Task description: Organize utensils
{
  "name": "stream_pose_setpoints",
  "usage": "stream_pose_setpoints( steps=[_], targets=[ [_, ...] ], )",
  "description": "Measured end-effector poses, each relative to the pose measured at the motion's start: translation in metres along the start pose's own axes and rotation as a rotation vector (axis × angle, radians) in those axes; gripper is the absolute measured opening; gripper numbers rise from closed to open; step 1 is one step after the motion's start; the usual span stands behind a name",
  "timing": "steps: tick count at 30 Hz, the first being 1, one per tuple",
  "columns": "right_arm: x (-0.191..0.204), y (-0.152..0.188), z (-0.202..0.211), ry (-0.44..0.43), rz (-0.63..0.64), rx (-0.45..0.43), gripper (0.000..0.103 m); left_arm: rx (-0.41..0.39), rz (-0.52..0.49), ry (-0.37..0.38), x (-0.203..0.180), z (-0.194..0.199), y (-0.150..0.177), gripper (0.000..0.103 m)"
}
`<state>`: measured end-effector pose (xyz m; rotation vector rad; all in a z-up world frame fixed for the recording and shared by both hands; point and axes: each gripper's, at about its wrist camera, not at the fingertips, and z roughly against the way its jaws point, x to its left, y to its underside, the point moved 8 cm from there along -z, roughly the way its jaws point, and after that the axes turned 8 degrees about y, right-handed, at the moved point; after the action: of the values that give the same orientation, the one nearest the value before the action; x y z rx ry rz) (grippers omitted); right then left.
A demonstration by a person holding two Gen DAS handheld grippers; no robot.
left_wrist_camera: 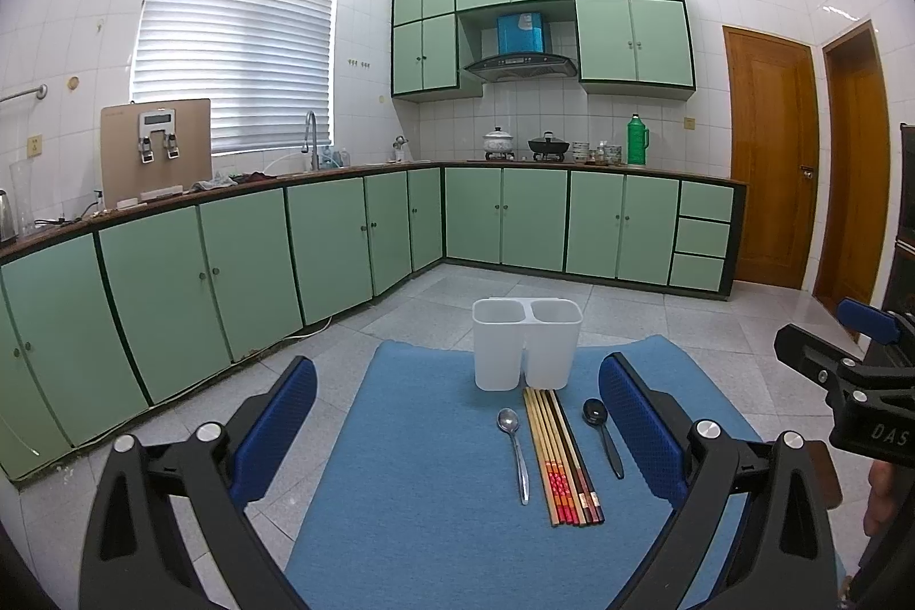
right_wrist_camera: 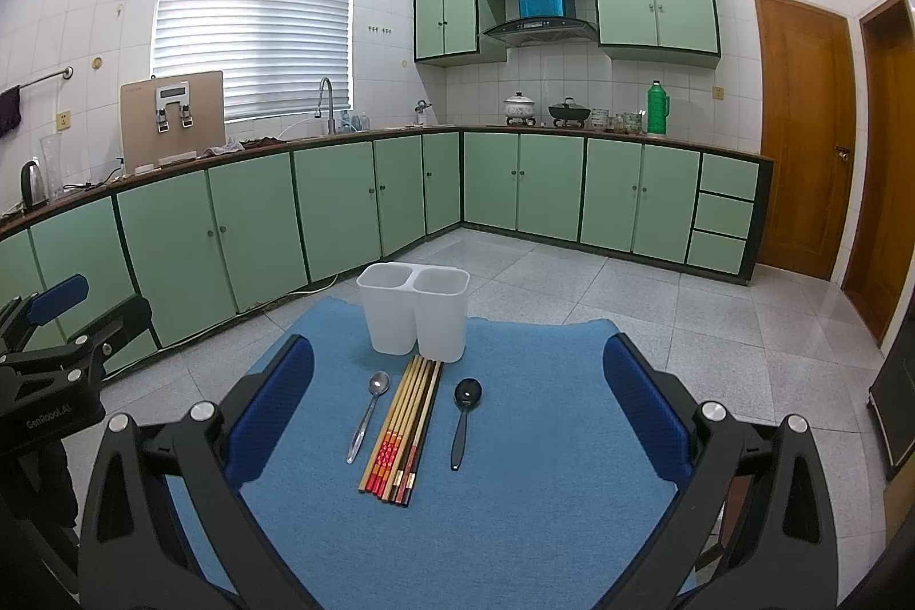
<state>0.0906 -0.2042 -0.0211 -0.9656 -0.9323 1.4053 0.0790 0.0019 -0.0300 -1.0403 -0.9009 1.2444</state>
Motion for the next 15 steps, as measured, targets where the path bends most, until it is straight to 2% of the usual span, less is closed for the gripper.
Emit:
stream_pose_setpoints(
  steps=[15],
  targets=[
    [0.0002,-0.0001,0.0009,-0.001,0.001,0.000,0.098,0.000,0.004,0.002,0.0034,-0.0019,-0.0005,0.097]
  ],
)
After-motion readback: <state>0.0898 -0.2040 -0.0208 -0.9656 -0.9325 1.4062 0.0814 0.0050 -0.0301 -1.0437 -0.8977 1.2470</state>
